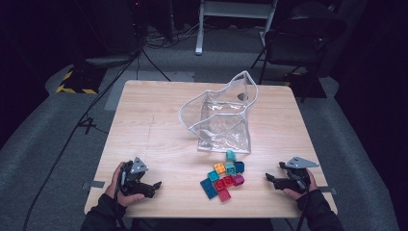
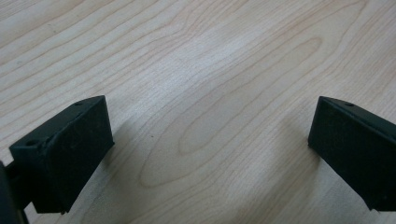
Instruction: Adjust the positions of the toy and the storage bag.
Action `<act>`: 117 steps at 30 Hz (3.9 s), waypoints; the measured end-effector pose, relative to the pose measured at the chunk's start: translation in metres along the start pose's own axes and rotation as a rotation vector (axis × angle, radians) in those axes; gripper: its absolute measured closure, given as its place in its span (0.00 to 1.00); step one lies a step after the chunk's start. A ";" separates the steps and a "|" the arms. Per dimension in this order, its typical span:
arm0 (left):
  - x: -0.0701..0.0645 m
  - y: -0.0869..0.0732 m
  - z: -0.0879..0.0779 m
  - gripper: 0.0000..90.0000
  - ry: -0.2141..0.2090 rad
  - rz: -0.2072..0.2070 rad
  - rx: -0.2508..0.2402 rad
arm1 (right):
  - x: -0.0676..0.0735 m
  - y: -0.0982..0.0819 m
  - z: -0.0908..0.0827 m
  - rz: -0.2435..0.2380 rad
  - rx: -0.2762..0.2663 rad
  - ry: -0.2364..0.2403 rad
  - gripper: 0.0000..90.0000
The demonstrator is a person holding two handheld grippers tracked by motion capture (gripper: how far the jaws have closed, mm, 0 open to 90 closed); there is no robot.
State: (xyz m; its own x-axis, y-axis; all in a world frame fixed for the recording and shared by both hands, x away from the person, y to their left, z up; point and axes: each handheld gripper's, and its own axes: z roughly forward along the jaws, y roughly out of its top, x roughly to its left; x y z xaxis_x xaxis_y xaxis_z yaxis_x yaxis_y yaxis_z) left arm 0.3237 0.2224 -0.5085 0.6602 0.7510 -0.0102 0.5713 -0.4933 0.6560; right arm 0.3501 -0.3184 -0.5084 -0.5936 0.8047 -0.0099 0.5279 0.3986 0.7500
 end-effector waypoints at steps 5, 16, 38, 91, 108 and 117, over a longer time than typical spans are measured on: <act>-0.001 0.000 0.000 0.00 0.005 0.001 -0.001 | 0.000 0.000 0.000 0.000 0.000 0.000 0.23; -0.007 0.000 0.001 0.00 -0.016 0.004 -0.006 | 0.001 0.000 -0.001 -0.021 0.003 0.003 0.22; -0.015 0.001 0.001 0.00 -0.015 0.014 -0.002 | 0.042 0.019 -0.008 -0.145 -0.065 0.152 0.27; -0.114 0.073 0.065 0.00 -0.150 0.171 0.005 | 0.098 0.030 0.019 -0.227 -0.056 0.209 0.38; -0.106 0.097 0.085 0.00 -0.150 0.169 0.009 | 0.078 0.034 0.025 -0.177 -0.061 0.101 0.62; -0.091 0.096 0.083 0.00 -0.175 0.202 0.008 | 0.060 0.030 0.021 -0.154 -0.064 0.067 0.65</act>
State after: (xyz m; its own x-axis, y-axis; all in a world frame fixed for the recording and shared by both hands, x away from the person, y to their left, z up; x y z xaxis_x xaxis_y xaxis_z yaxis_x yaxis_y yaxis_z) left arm 0.3591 0.0703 -0.5072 0.8348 0.5504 -0.0105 0.4233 -0.6295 0.6516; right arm 0.3433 -0.2493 -0.5003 -0.7046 0.7045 -0.0854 0.3895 0.4845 0.7833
